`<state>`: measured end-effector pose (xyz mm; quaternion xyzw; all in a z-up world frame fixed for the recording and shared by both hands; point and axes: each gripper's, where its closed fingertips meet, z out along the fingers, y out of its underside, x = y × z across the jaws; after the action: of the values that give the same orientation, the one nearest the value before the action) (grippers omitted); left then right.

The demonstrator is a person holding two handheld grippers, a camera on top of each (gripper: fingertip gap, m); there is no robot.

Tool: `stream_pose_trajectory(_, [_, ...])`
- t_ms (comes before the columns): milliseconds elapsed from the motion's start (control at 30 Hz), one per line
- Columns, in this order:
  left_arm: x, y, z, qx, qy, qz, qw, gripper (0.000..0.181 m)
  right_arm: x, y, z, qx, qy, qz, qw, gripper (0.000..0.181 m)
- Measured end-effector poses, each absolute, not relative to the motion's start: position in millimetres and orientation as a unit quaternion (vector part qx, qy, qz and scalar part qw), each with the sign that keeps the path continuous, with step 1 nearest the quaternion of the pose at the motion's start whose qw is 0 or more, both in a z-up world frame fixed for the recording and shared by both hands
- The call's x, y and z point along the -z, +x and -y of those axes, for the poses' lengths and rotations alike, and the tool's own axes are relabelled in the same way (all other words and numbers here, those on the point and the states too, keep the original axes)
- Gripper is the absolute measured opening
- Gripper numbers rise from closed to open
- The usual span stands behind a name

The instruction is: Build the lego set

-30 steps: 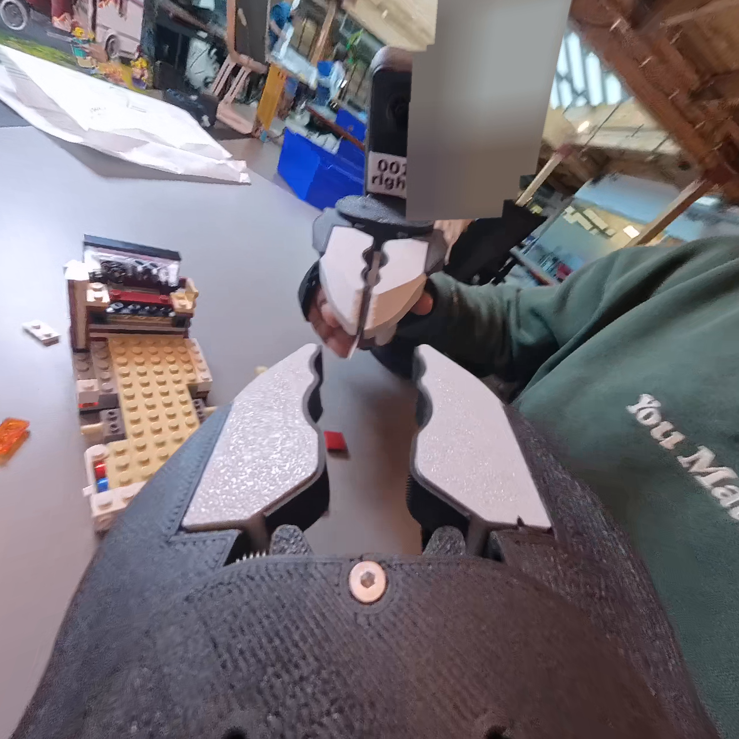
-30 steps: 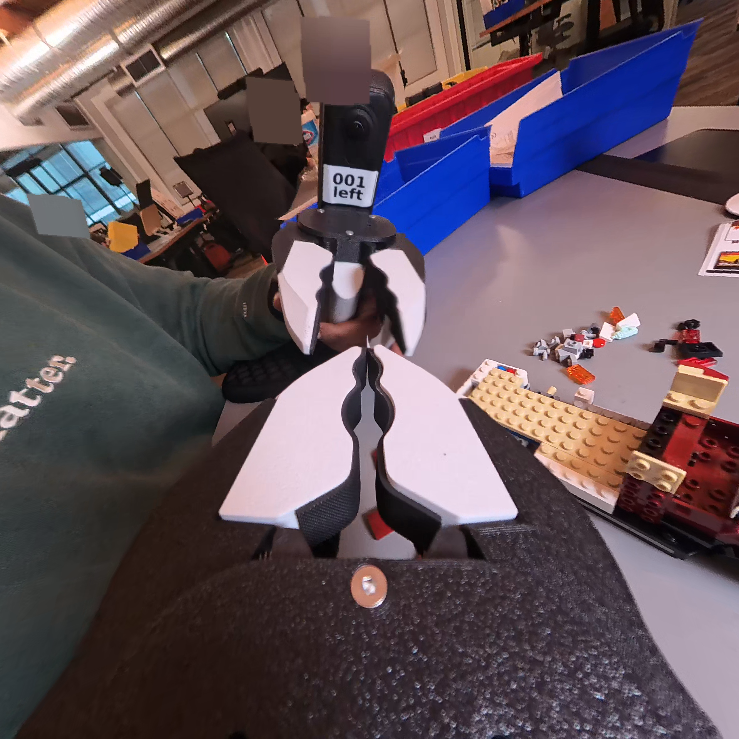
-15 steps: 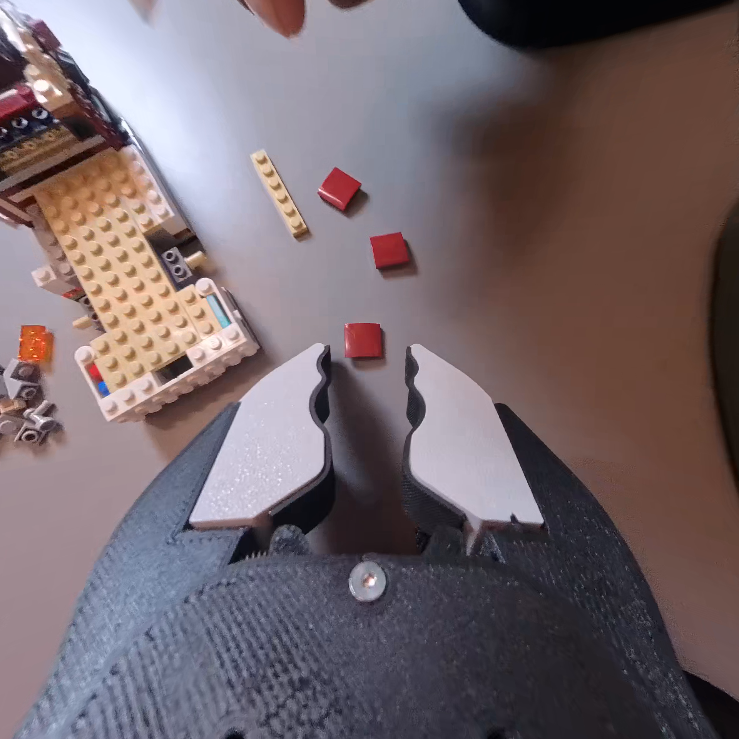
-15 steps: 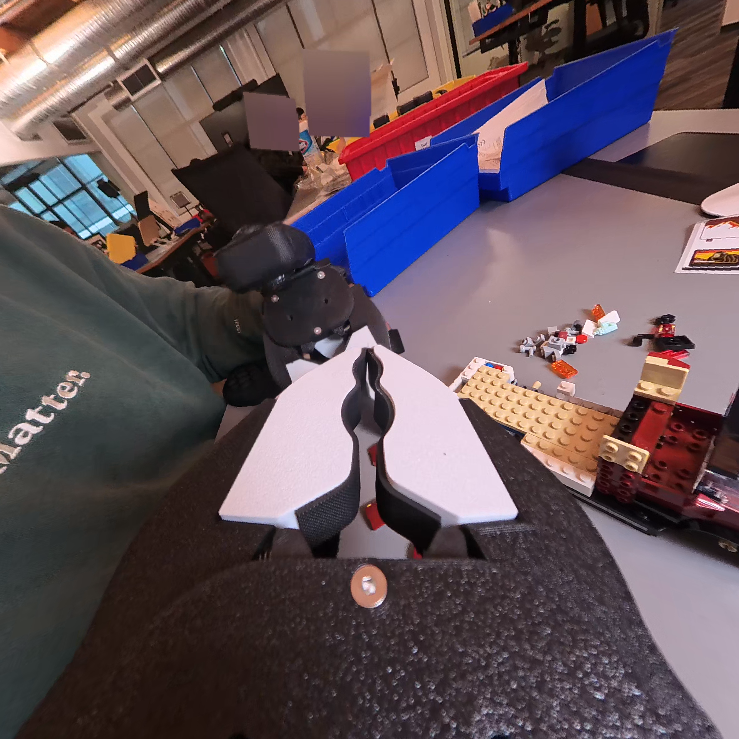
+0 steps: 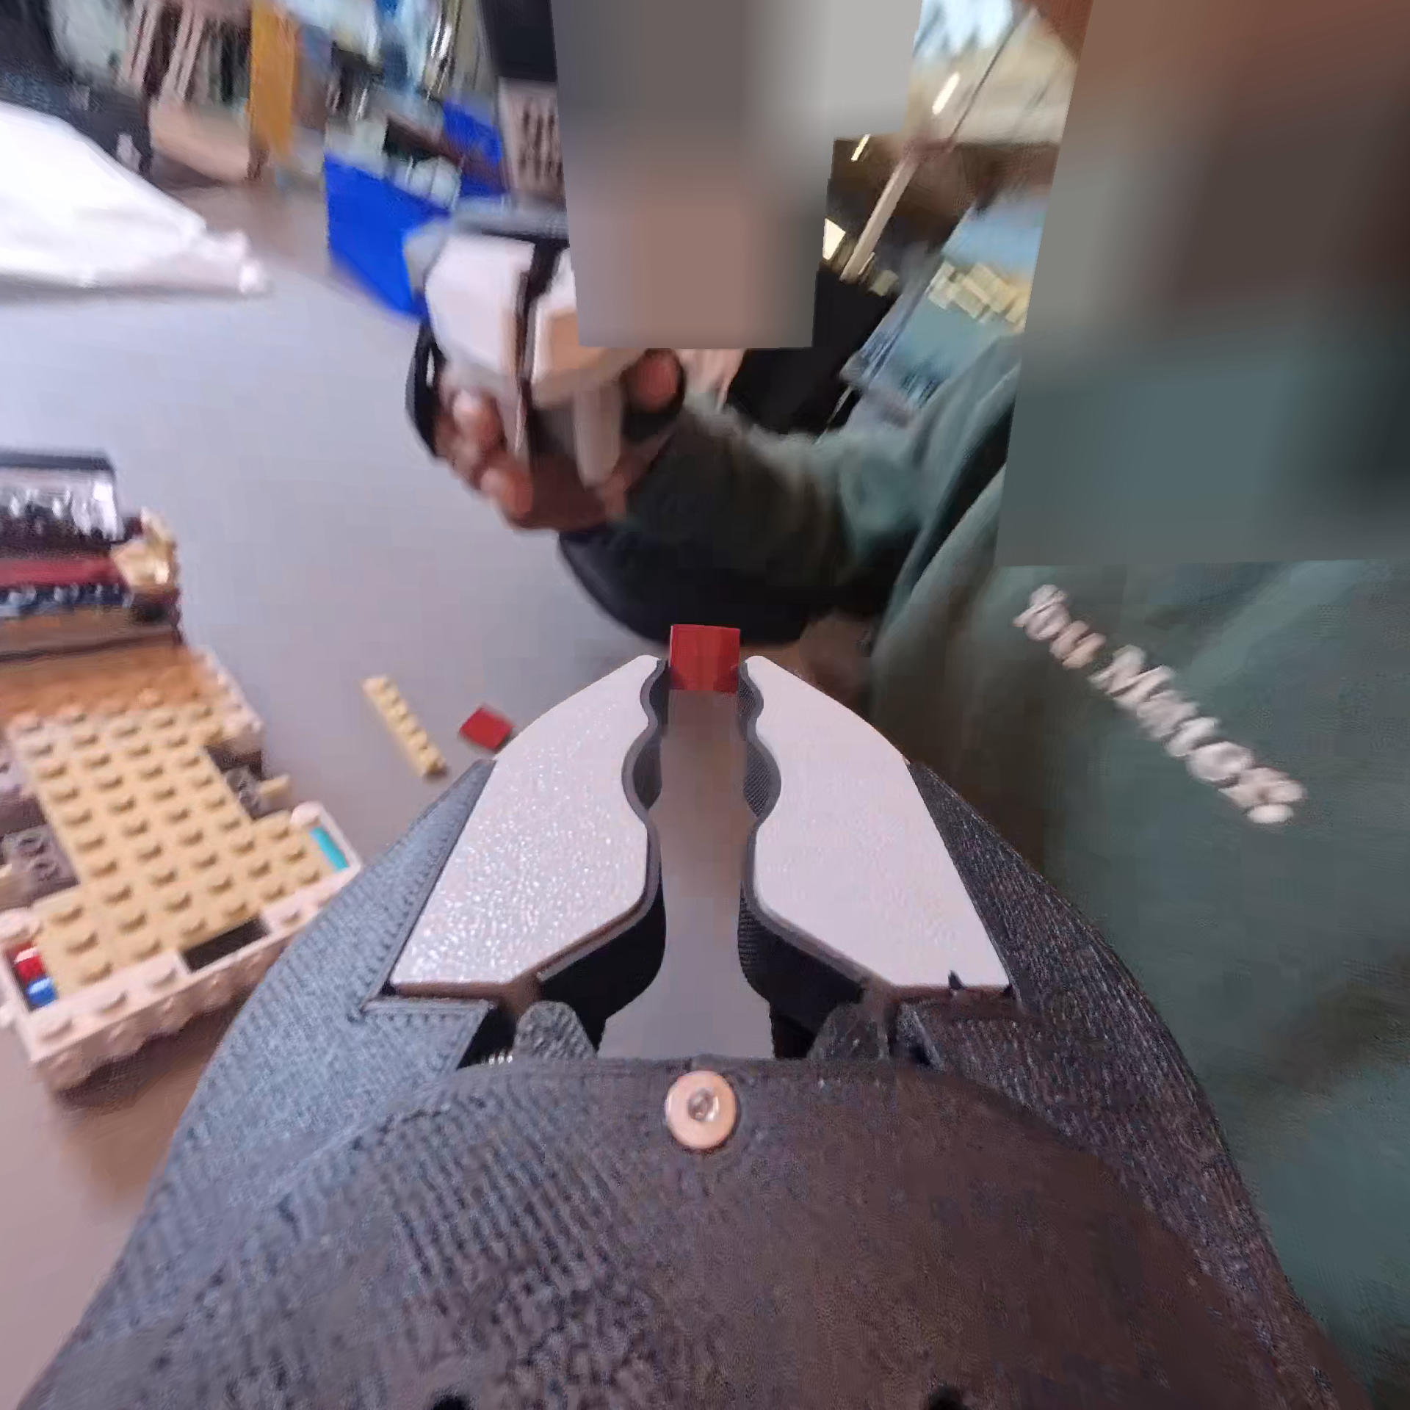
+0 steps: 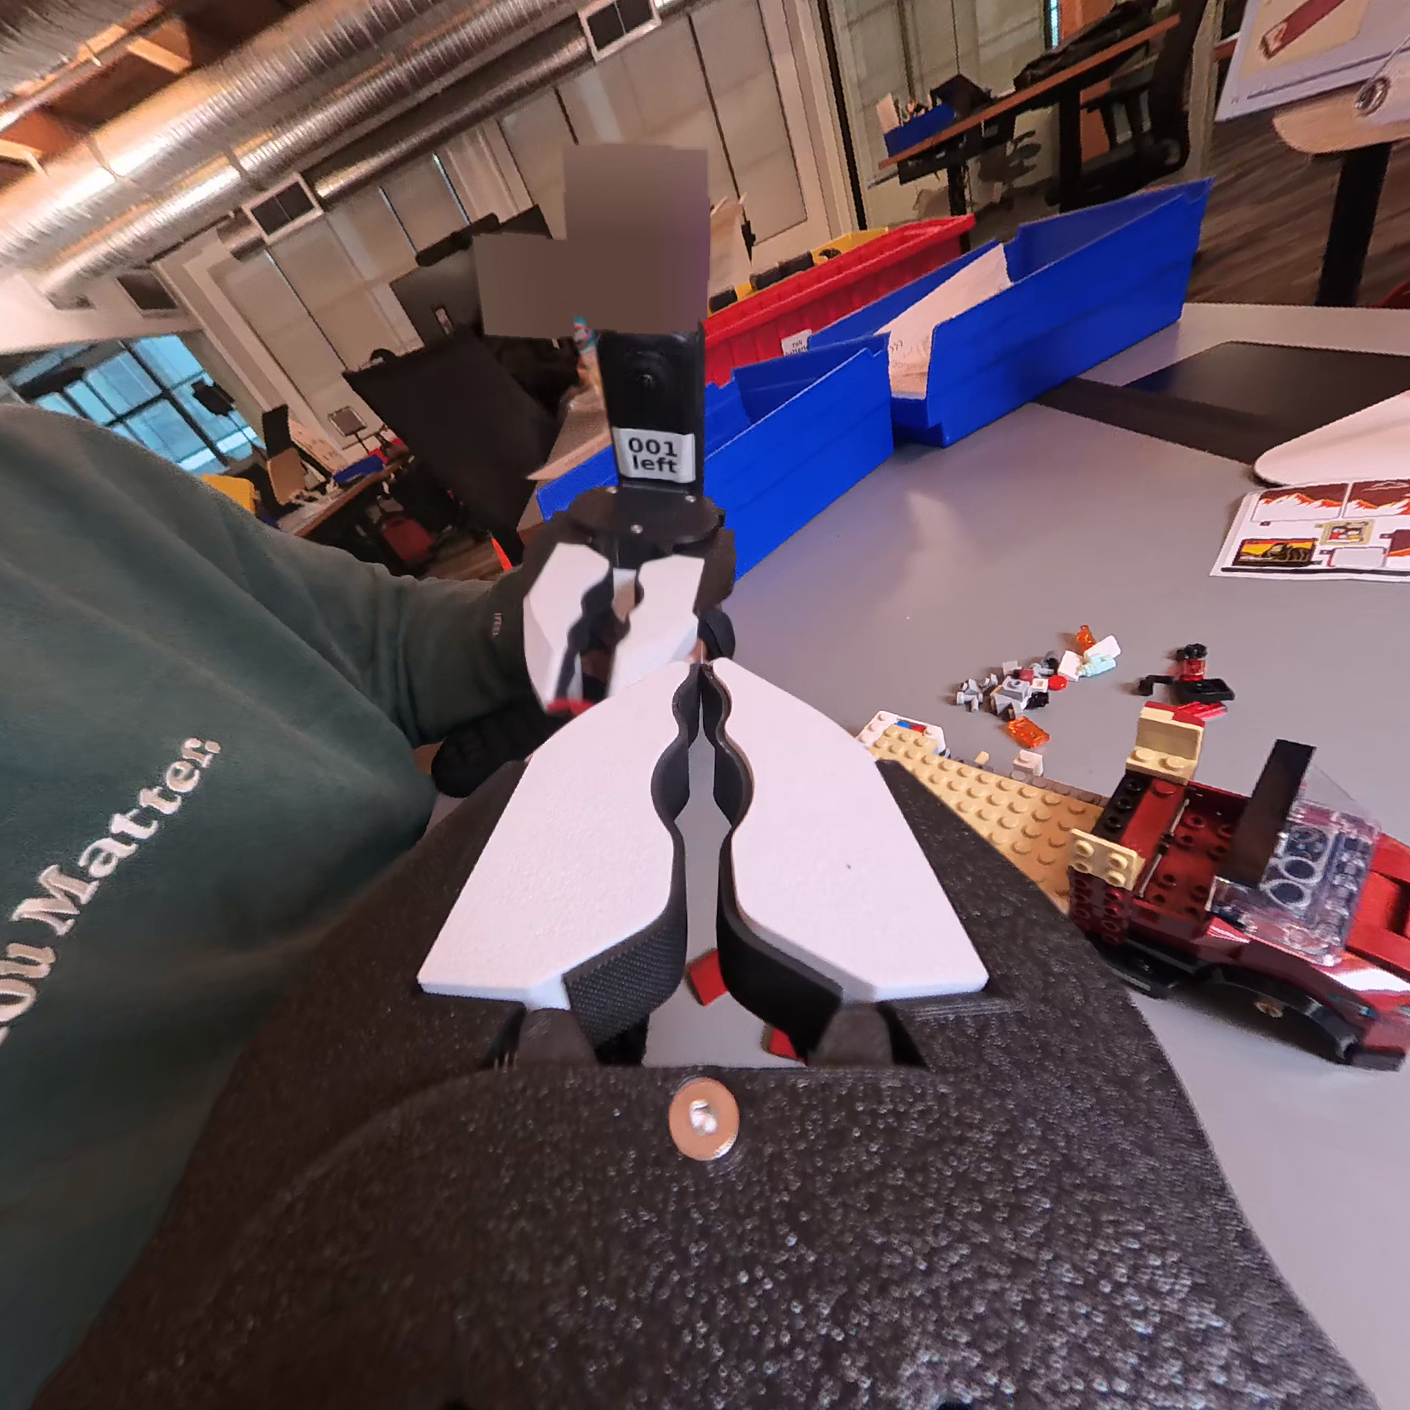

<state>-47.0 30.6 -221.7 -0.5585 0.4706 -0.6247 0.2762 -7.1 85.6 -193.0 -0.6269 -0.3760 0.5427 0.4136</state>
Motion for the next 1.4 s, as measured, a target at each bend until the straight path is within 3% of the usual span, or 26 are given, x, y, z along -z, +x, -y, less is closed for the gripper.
stream_pose_trajectory(433, [195, -61, -35, 0.696, -0.509, -0.422, 0.28, 0.017, 191, -2, -88, -0.545, -0.626, 0.373, 0.416, 0.0])
stream_pose_trajectory(800, [246, -30, -45, 0.581, -0.637, -0.434, 0.263, 0.017, 191, 3, -93, -0.536, -0.633, 0.365, 0.423, 0.0])
stream_pose_trajectory(1133, [243, -22, -56, 0.635, -0.641, -0.357, 0.24, 0.017, 187, 9, -95, -0.532, -0.633, 0.363, 0.43, 0.0])
stream_pose_trajectory(1400, [268, -16, -58, 0.558, -0.676, -0.407, 0.257, 0.017, 187, 13, -97, -0.531, -0.634, 0.359, 0.432, 0.0])
